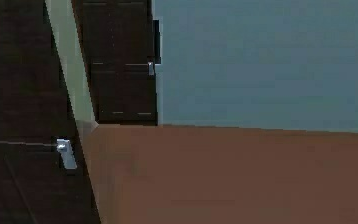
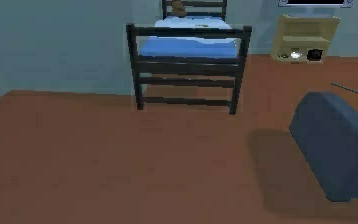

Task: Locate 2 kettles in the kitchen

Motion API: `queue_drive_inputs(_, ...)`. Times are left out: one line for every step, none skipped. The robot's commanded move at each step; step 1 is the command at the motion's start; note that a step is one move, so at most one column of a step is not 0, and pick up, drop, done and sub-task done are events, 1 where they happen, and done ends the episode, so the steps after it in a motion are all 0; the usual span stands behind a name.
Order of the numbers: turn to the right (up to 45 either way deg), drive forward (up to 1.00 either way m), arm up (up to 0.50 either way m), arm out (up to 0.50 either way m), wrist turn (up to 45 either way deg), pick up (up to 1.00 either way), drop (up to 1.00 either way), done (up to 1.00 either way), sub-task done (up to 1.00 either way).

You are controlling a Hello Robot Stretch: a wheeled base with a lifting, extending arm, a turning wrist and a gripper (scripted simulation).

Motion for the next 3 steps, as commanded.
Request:
queue_drive_inputs(0.0, 0.5, 0.0, 0.0, 0.0, 0.0, 0.0, 0.0, 0.0)
queue_drive_inputs(-12.0, 0.0, 0.0, 0.0, 0.0, 0.0, 0.0, 0.0, 0.0)
queue_drive_inputs(0.0, 0.85, 0.0, 0.0, 0.0, 0.0, 0.0, 0.0, 0.0)
